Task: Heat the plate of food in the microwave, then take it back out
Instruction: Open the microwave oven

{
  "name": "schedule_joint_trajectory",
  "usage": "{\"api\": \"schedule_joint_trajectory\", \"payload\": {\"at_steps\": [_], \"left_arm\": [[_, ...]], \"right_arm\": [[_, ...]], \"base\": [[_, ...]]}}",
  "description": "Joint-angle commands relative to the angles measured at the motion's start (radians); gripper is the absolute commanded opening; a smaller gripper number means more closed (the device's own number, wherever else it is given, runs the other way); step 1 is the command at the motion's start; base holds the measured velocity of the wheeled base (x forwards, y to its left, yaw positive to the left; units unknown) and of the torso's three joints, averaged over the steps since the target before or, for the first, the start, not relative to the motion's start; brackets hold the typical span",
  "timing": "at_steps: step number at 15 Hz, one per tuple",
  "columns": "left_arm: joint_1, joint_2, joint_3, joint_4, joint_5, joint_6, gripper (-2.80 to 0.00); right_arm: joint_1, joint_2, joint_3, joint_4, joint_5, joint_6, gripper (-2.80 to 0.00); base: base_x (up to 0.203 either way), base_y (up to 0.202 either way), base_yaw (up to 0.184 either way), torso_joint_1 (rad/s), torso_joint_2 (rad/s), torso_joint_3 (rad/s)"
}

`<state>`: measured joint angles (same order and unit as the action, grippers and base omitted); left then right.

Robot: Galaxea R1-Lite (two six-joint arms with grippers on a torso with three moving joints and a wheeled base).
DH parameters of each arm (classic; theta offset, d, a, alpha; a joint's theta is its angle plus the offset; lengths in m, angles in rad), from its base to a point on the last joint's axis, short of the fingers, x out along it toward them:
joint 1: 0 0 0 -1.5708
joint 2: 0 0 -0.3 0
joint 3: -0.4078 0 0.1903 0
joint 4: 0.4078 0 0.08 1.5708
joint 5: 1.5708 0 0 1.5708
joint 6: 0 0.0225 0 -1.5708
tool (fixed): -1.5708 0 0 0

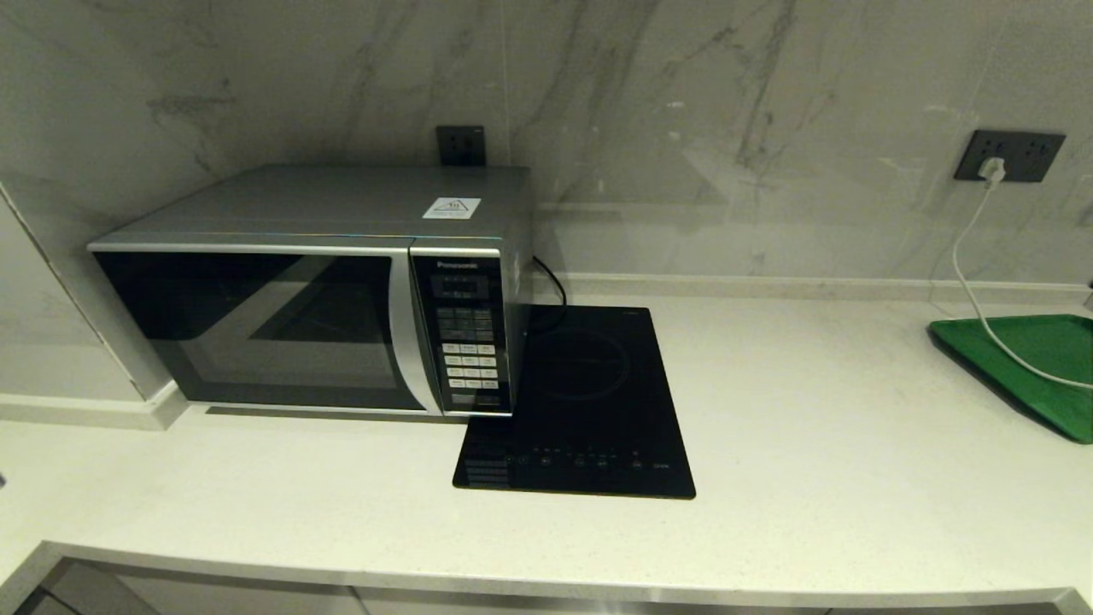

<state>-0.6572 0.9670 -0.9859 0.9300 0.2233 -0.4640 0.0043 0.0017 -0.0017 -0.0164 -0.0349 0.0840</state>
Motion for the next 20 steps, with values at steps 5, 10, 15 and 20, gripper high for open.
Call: {"api": "schedule_joint_trajectory", "payload": {"at_steps": [5,10,15,20], "left_arm": [[0.197,0.344,-0.147,-0.213,-0.356,0.021,-2.8],[0.585,0.492,-0.159,-0.276,-0.822,0.224,0.0],[0.87,0.657,-0.141,-0.285,-1.281,0.554,0.0],[0.906,0.815,-0.164,-0.407,-1.479,0.803,0.0]], "right_arm": [[0.0,0.0,0.0,0.0,0.0,0.0,-2.8],[0.0,0.0,0.0,0.0,0.0,0.0,-2.8],[0.001,0.0,0.0,0.0,0.0,0.0,-2.8],[0.0,0.0,0.0,0.0,0.0,0.0,-2.8]], "base": [[0.0,0.0,0.0,0.0,0.0,0.0],[0.0,0.0,0.0,0.0,0.0,0.0],[0.0,0.0,0.0,0.0,0.0,0.0],[0.0,0.0,0.0,0.0,0.0,0.0]]}}
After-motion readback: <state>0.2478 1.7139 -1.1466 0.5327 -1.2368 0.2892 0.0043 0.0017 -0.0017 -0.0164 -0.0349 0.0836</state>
